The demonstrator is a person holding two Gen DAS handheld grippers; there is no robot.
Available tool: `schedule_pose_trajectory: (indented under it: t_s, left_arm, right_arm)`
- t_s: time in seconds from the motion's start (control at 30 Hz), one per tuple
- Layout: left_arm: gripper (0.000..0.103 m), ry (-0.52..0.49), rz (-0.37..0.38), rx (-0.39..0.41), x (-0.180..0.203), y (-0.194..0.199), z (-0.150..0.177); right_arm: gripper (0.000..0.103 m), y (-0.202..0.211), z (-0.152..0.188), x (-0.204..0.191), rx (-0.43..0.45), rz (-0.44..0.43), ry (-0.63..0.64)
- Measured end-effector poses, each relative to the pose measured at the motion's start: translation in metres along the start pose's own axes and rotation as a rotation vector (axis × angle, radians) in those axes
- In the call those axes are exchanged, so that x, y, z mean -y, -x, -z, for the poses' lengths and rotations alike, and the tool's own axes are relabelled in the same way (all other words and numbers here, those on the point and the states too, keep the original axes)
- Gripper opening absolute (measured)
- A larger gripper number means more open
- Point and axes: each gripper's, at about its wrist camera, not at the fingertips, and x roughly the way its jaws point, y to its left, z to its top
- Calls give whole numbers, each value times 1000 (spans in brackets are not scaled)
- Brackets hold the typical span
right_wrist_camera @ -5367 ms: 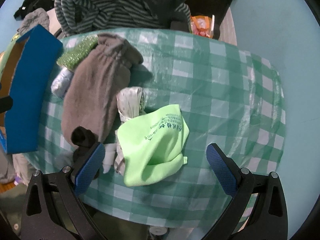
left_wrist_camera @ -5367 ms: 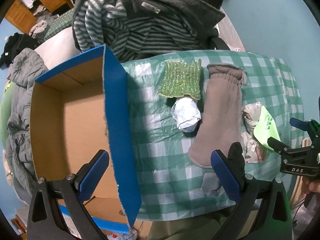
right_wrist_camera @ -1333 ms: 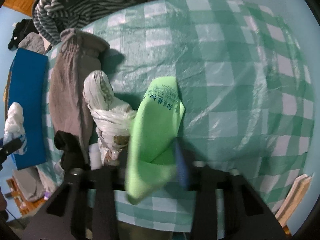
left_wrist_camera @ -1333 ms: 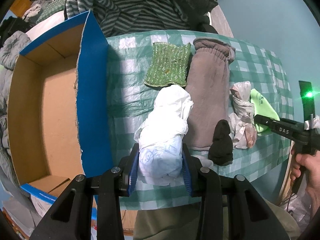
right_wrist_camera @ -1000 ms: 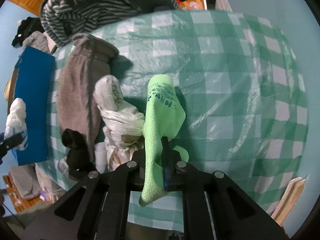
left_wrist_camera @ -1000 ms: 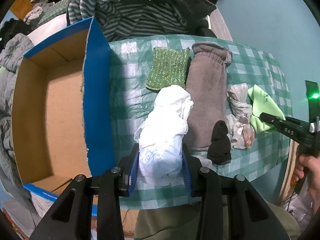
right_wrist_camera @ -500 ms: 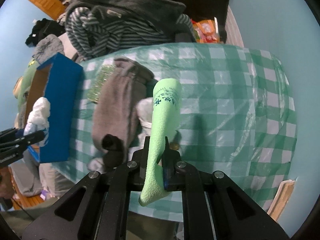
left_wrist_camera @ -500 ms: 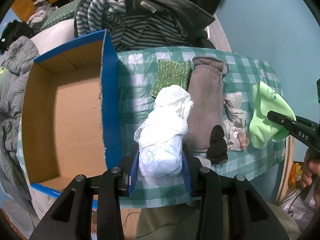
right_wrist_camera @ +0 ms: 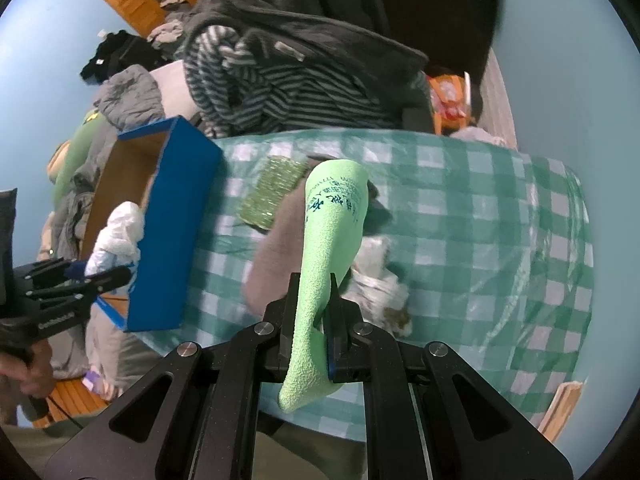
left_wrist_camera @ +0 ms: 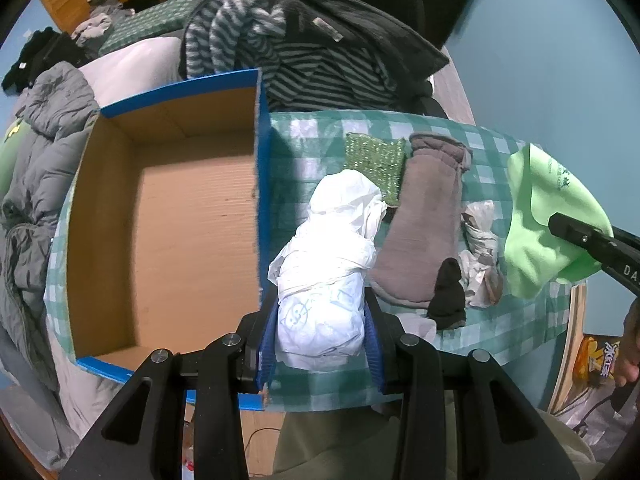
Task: Organize soft objects
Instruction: 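Lift the white sock with the left gripper while the right gripper lifts the green sock, then carry both socks over the cardboard box and open both grippers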
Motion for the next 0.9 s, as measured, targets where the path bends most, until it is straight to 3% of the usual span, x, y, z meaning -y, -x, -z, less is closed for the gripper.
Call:
schedule_pose_trajectory:
  t_s: [0.9]
  left_arm:
    - [38, 163, -50, 30, -88, 17, 18]
  right_arm:
    - [9, -15, -43, -142, 12, -115, 238]
